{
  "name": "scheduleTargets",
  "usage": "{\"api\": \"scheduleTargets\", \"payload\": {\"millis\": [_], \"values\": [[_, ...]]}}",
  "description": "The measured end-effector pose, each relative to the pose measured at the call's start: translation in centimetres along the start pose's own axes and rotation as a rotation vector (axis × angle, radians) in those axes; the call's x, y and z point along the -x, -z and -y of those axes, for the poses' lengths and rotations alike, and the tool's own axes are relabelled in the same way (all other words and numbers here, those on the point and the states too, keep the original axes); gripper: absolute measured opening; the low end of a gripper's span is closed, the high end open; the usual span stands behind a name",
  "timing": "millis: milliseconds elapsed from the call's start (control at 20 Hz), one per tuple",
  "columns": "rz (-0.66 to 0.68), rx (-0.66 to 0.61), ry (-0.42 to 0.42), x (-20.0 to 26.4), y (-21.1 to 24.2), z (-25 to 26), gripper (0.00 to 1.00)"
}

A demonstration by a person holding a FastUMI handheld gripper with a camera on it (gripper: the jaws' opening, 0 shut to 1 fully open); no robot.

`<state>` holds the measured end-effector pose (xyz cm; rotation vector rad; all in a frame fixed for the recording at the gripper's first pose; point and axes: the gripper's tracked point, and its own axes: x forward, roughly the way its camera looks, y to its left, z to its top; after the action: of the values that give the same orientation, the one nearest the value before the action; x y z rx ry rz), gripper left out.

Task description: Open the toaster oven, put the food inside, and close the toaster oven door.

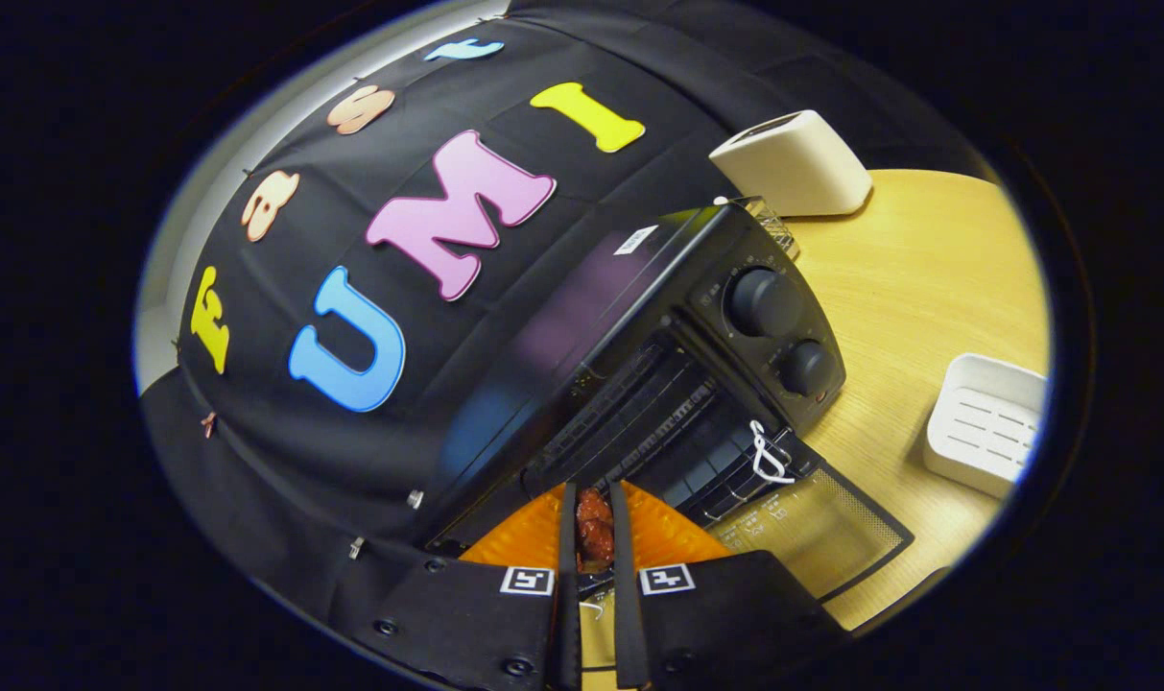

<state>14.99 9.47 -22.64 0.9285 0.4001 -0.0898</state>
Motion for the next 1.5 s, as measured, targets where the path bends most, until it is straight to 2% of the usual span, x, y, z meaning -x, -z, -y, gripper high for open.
{"api": "scheduleTargets", "payload": {"millis": [300,550,600,650,750,800,850,1000,1050,1300,1500], "values": [[0.060,-0.035,0.029,-3.2,0.1,1.2,0.18],[0.096,0.070,0.046,-3.4,0.2,0.8,0.18],[0.097,0.103,0.074,-3.2,0.1,1.2,0.19],[0.105,0.140,0.109,-3.2,0.0,1.9,0.24],[0.112,0.198,0.127,-2.8,-0.3,2.3,0.31],[0.108,0.217,0.117,-2.6,-0.3,2.2,0.53],[0.097,0.236,0.112,-2.6,-0.3,2.0,0.57],[0.069,0.304,0.107,-1.3,-0.3,1.9,0.96],[0.061,0.324,0.108,-0.9,-0.1,1.9,0.98],[-0.002,0.442,0.142,1.8,0.0,3.5,0.98],[-0.045,0.601,0.139,4.9,0.1,4.0,0.98]]}}
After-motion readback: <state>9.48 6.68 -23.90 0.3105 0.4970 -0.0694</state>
